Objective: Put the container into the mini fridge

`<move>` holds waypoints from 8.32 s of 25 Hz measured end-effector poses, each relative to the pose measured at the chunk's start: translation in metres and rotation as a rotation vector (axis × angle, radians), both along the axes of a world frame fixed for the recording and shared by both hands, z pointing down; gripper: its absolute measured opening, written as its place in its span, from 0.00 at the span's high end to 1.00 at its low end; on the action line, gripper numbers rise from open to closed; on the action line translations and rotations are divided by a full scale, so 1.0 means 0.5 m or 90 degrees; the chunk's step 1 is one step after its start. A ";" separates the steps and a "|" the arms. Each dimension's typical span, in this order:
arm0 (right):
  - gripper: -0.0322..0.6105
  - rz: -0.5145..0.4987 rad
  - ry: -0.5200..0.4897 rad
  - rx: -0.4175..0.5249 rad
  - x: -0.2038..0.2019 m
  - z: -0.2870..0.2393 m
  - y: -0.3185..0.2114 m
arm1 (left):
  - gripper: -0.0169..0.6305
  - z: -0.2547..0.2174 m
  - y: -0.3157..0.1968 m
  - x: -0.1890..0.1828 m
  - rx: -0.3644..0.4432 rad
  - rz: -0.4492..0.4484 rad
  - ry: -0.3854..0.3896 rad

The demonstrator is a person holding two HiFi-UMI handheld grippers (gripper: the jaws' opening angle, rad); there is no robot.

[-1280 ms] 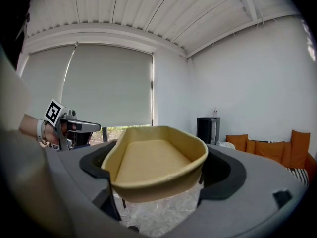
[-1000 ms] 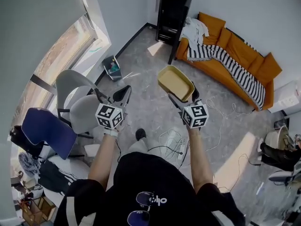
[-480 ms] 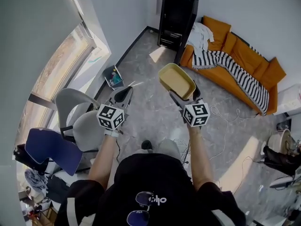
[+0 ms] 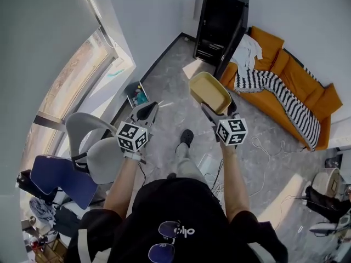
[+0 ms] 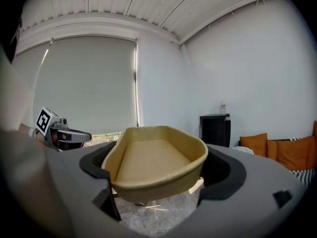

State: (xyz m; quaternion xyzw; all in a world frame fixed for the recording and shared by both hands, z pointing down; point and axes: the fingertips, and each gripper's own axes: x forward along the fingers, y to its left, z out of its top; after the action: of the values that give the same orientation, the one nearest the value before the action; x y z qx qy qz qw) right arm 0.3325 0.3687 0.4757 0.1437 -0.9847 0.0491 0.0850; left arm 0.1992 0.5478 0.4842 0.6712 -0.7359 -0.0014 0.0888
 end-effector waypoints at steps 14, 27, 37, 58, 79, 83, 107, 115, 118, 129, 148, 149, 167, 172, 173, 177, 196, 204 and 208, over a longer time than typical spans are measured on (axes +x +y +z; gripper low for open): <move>0.12 -0.027 -0.005 -0.005 -0.300 -0.044 -0.374 | 0.96 -0.059 -0.365 -0.292 -0.009 -0.028 -0.009; 0.12 -0.025 0.000 -0.024 -0.435 -0.032 -0.560 | 0.96 -0.053 -0.546 -0.411 -0.011 -0.027 0.003; 0.12 0.019 0.011 -0.025 -0.577 -0.009 -0.721 | 0.96 -0.015 -0.747 -0.577 -0.008 0.027 0.019; 0.12 0.132 0.009 -0.014 -0.969 -0.061 -1.032 | 0.96 -0.082 -1.141 -0.967 0.012 0.180 0.022; 0.12 0.236 -0.020 0.009 -1.053 -0.095 -1.501 | 0.96 -0.093 -1.684 -1.040 -0.003 0.329 0.002; 0.12 0.259 -0.021 0.010 -1.033 -0.096 -1.558 | 0.96 -0.088 -1.759 -1.026 -0.007 0.358 -0.001; 0.12 0.511 0.003 -0.020 -0.926 -0.028 -1.548 | 0.96 -0.053 -1.868 -0.974 -0.037 0.596 0.017; 0.12 0.562 0.010 -0.023 -0.908 -0.004 -1.521 | 0.96 -0.030 -1.868 -0.963 -0.041 0.647 0.021; 0.12 0.571 0.013 -0.029 -0.898 0.011 -1.523 | 0.96 -0.024 -1.873 -0.957 -0.044 0.654 0.018; 0.12 0.578 0.024 -0.074 -0.868 0.137 -1.523 | 0.96 0.058 -1.878 -0.921 -0.086 0.663 0.015; 0.12 0.576 0.047 -0.123 -0.855 0.280 -1.515 | 0.96 0.155 -1.855 -0.877 -0.133 0.673 0.026; 0.12 0.575 0.047 -0.119 -0.856 0.284 -1.525 | 0.96 0.158 -1.859 -0.878 -0.133 0.670 0.027; 0.12 0.515 0.052 -0.045 -0.932 0.345 -1.707 | 0.96 0.209 -1.933 -0.894 -0.126 0.616 0.034; 0.12 0.512 0.048 -0.039 -0.950 0.368 -1.757 | 0.96 0.220 -1.958 -0.898 -0.114 0.594 0.033; 0.12 0.512 0.046 -0.038 -0.954 0.372 -1.764 | 0.96 0.223 -1.961 -0.897 -0.113 0.592 0.032; 0.12 0.505 0.040 -0.030 -0.975 0.382 -1.786 | 0.96 0.238 -1.967 -0.895 -0.109 0.586 0.030; 0.12 0.487 0.001 0.010 -1.029 0.383 -1.872 | 0.96 0.300 -1.998 -0.929 -0.092 0.532 0.048; 0.12 0.480 -0.005 0.017 -1.044 0.383 -1.892 | 0.96 0.309 -2.007 -0.951 -0.085 0.517 0.051; 0.12 0.480 -0.007 0.018 -1.049 0.380 -1.905 | 0.96 0.306 -2.011 -0.958 -0.083 0.516 0.052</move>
State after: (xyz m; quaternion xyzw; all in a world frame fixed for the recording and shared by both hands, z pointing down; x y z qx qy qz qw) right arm -0.1921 -0.5838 0.6657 0.4967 -0.8639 0.0640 0.0538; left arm -0.2797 -0.4577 0.6374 0.8991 -0.4065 0.0534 0.1535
